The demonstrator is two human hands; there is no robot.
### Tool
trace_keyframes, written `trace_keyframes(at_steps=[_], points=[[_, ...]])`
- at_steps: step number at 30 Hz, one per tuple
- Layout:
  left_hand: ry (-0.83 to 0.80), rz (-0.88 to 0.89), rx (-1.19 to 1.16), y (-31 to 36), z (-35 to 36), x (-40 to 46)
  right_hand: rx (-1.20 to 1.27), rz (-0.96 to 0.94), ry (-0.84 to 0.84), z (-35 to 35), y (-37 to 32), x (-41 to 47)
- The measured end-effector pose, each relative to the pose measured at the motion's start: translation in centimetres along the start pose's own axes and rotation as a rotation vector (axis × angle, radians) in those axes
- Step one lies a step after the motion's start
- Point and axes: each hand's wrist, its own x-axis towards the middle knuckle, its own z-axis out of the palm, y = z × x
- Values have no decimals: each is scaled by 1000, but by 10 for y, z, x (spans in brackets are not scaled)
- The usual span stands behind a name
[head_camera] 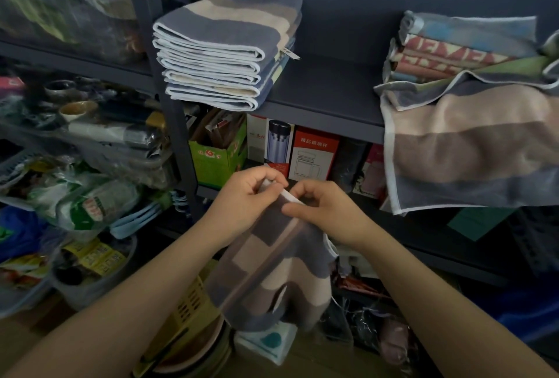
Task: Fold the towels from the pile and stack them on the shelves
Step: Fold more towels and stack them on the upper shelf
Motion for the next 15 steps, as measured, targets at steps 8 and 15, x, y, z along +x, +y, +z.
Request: trace_keyframes(at_steps=[8,15], points=[[17,-28,91,-6,-2,0,-248,-102,8,4,29,2],[-46,73,185,-9,-12,-5,-305,-157,240,11,20,-2]])
